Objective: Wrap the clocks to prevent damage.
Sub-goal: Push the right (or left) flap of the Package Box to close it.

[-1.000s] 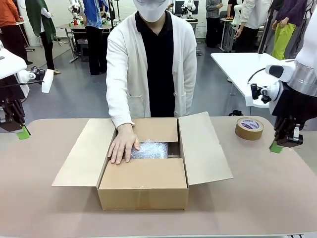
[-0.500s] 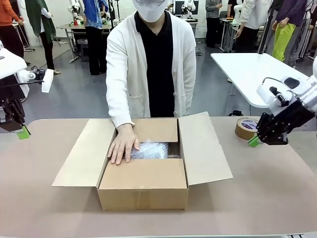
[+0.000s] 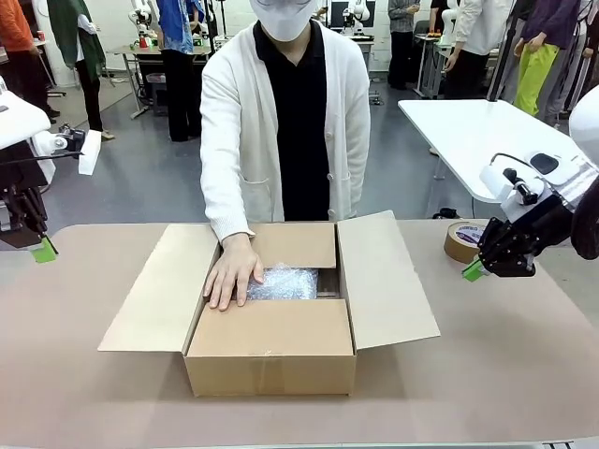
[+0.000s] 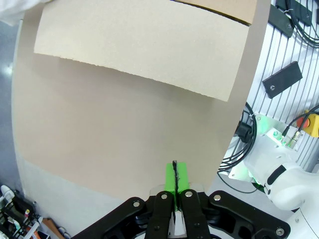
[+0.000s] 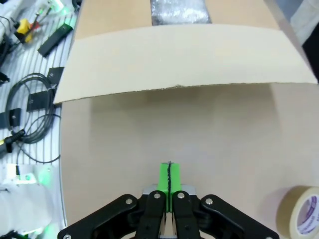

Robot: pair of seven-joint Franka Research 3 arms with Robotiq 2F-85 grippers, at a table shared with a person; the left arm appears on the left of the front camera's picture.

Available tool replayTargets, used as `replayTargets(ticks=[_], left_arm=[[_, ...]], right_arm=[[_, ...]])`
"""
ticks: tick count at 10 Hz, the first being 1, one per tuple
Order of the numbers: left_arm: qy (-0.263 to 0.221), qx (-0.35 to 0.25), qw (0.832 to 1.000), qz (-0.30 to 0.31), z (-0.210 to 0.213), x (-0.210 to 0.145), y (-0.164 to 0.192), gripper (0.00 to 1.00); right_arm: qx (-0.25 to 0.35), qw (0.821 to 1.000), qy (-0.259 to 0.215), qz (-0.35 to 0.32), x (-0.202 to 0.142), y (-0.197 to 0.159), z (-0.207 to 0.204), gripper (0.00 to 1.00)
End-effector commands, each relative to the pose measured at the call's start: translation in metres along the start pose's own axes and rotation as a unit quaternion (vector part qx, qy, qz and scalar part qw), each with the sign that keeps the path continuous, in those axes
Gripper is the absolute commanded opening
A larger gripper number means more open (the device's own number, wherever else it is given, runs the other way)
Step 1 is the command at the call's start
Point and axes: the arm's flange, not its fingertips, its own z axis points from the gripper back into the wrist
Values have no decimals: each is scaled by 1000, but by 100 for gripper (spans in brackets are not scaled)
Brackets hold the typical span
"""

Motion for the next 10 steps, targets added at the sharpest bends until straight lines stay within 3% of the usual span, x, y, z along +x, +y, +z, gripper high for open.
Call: replayTargets(ticks=[1, 2, 3, 6, 8, 10], left_arm=[[-2, 3, 1000, 2, 0, -1, 0, 0], [-2, 3, 1000, 2, 0, -1, 0, 0], [-2, 3, 1000, 2, 0, -1, 0, 0], [-2, 3, 1000, 2, 0, -1, 0, 0], [-2, 3, 1000, 2, 0, -1, 0, 0], [-2, 3, 1000, 2, 0, -1, 0, 0]], right_arm=[[0, 1000, -10, 12, -2, 1, 1, 1], [0, 1000, 0, 0, 0, 0, 0, 1], [-13, 998, -58, -3, -6, -7, -19, 1], [-69, 992, -101, -12, -12, -19, -53, 1], [-52, 994, -98, -2, -15, -16, -82, 1], [-15, 991, -133, 28, -13, -16, -101, 1]])
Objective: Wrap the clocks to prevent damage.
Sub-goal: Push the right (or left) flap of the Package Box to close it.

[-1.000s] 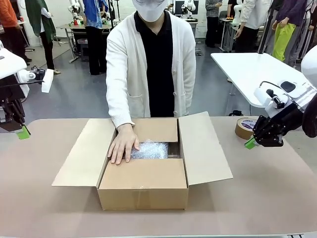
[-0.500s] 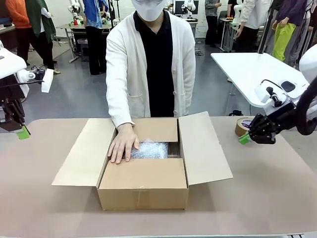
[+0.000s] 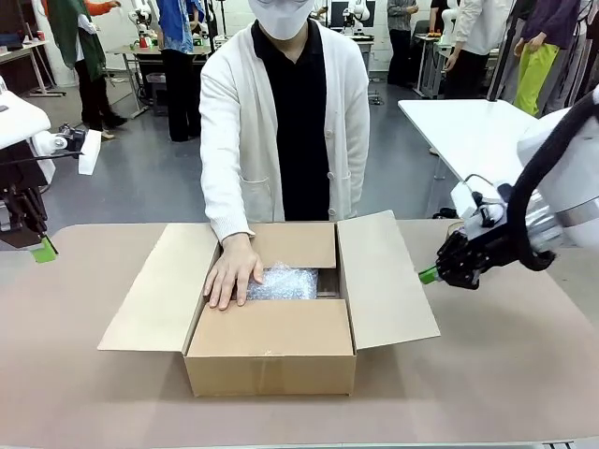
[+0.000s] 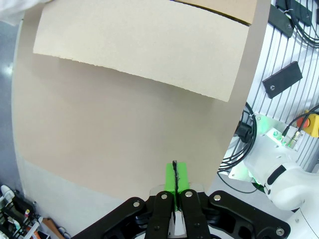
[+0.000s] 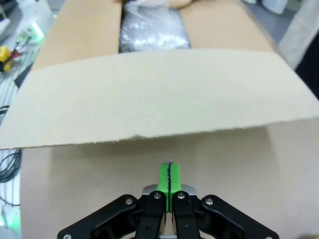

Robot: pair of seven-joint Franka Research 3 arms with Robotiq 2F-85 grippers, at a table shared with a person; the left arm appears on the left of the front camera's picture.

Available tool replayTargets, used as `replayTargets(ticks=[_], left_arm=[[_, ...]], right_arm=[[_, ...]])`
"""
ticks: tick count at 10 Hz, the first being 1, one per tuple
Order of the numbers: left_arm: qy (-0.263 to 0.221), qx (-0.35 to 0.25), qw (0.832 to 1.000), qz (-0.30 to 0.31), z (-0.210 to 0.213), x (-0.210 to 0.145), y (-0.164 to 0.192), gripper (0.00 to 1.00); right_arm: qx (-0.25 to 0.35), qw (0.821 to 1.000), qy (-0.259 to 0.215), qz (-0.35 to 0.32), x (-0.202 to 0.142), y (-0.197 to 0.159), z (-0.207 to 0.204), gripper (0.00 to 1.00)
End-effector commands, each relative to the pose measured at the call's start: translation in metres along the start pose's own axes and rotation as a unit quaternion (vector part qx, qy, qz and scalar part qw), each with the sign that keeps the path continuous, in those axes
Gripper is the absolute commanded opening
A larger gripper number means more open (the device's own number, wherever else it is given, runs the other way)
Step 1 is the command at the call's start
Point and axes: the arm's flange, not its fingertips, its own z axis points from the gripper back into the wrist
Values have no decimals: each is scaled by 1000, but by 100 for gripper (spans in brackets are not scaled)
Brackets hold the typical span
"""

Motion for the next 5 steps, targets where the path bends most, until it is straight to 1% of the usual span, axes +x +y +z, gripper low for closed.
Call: replayTargets(ticks=[1, 2, 4, 5], left_arm=[[-3, 3, 1000, 3, 0, -1, 0, 0], [-3, 3, 1000, 3, 0, -1, 0, 0], [-3, 3, 1000, 3, 0, -1, 0, 0], [-3, 3, 1000, 3, 0, -1, 0, 0]], right_arm=[[26, 998, -48, 35, -10, 9, -18, 1], [5, 997, -66, 34, -8, 8, -24, 1], [-38, 990, -132, 8, 6, 5, -27, 1], [-52, 987, -149, -2, 11, 7, -27, 1]])
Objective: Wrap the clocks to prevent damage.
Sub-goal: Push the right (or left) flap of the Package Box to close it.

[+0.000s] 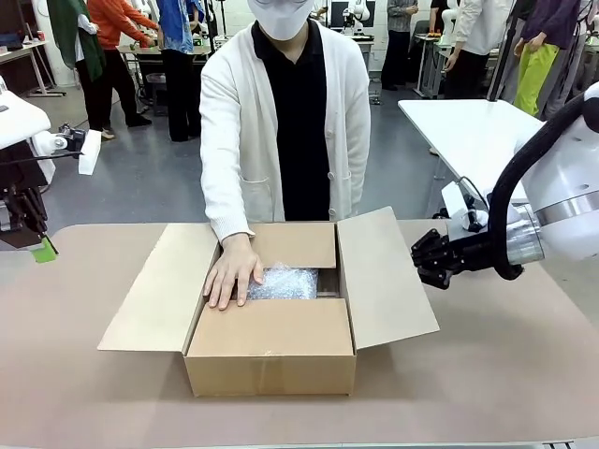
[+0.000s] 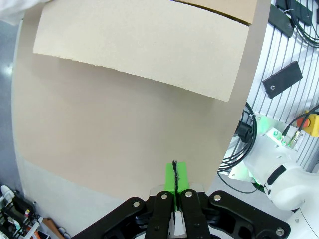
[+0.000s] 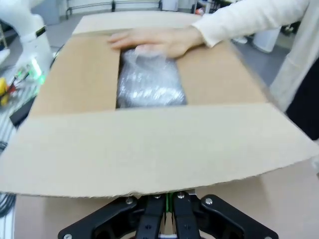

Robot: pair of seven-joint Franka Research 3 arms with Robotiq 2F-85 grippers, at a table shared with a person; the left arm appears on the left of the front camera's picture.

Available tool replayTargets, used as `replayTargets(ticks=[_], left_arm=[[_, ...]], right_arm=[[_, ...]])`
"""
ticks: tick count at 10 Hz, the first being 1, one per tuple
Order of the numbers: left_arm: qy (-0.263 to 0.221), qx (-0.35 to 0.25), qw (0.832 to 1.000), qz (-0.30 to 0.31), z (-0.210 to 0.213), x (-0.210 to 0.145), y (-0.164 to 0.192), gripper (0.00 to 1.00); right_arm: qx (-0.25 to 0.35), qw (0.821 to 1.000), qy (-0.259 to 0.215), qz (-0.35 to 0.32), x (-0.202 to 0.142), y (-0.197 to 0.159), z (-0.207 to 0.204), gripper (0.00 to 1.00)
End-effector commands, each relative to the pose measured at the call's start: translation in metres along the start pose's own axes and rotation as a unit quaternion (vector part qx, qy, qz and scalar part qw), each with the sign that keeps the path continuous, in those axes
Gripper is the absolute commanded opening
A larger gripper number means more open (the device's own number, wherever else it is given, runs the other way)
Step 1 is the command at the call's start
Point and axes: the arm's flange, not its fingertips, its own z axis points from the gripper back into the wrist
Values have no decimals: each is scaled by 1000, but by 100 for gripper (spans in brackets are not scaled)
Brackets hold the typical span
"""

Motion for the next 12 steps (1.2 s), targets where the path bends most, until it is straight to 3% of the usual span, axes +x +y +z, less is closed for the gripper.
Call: replayTargets(ticks=[1, 6, 12], left_arm=[[-3, 3, 1000, 3, 0, -1, 0, 0], [-3, 3, 1000, 3, 0, -1, 0, 0], [-3, 3, 1000, 3, 0, -1, 0, 0]], right_arm=[[-38, 998, -46, -8, 1, 6, -8, 1], [26, 991, -127, -32, 31, 8, -60, 1], [33, 995, -89, -14, 42, 7, -113, 1]])
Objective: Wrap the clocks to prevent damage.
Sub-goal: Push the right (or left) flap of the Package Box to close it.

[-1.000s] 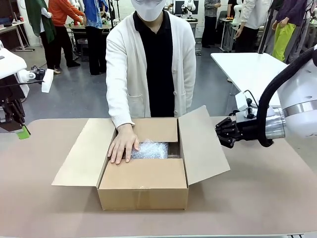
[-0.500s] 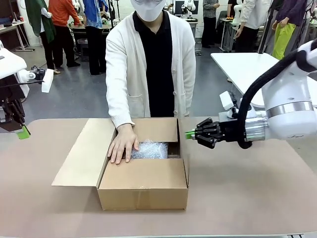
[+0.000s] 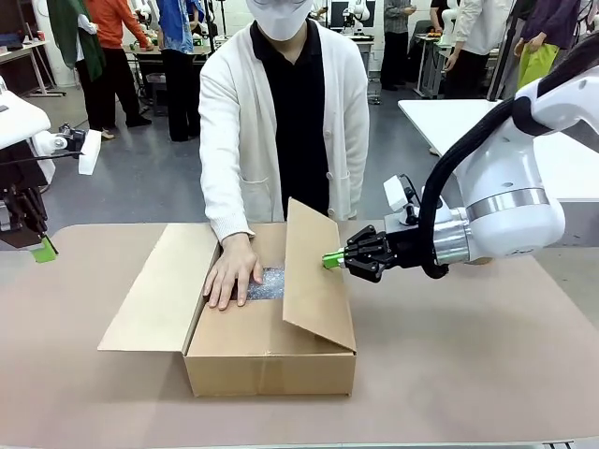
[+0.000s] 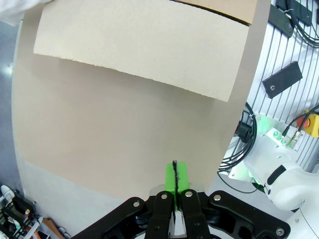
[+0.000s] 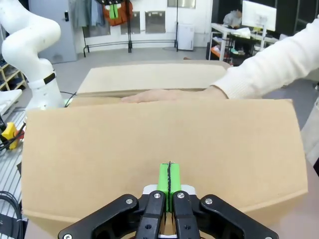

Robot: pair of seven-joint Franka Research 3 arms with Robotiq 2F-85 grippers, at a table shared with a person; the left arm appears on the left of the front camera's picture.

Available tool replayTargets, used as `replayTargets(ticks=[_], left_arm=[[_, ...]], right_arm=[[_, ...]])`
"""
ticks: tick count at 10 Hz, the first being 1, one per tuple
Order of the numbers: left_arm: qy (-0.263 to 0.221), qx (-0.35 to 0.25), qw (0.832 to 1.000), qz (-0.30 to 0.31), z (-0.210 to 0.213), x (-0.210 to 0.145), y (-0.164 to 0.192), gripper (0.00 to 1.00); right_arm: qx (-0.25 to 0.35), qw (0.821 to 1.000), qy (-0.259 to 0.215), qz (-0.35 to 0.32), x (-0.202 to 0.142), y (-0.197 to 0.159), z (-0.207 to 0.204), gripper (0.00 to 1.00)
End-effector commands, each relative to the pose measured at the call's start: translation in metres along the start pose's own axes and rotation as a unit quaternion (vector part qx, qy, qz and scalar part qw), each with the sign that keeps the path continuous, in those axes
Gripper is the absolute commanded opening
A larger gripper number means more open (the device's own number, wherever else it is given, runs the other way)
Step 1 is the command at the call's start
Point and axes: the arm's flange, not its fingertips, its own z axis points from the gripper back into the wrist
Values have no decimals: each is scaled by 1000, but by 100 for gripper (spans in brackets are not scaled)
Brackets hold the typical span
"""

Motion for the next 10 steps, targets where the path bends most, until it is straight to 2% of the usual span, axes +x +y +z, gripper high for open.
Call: replayTargets(ticks=[1, 5, 7, 8, 10], left_arm=[[-3, 3, 1000, 3, 0, -1, 0, 0], [-3, 3, 1000, 3, 0, -1, 0, 0], [-3, 3, 1000, 3, 0, -1, 0, 0], [-3, 3, 1000, 3, 0, -1, 0, 0], [-3, 3, 1000, 3, 0, -1, 0, 0]], right_arm=[[-15, 1000, 17, 6, -16, -4, -23, 1], [2, 997, 70, -11, -49, -8, -38, 1], [19, 998, 67, 9, -40, -3, -31, 1], [7, 1000, 23, -8, -18, -7, -22, 1], [7, 1000, 23, -8, -18, -7, -22, 1]])
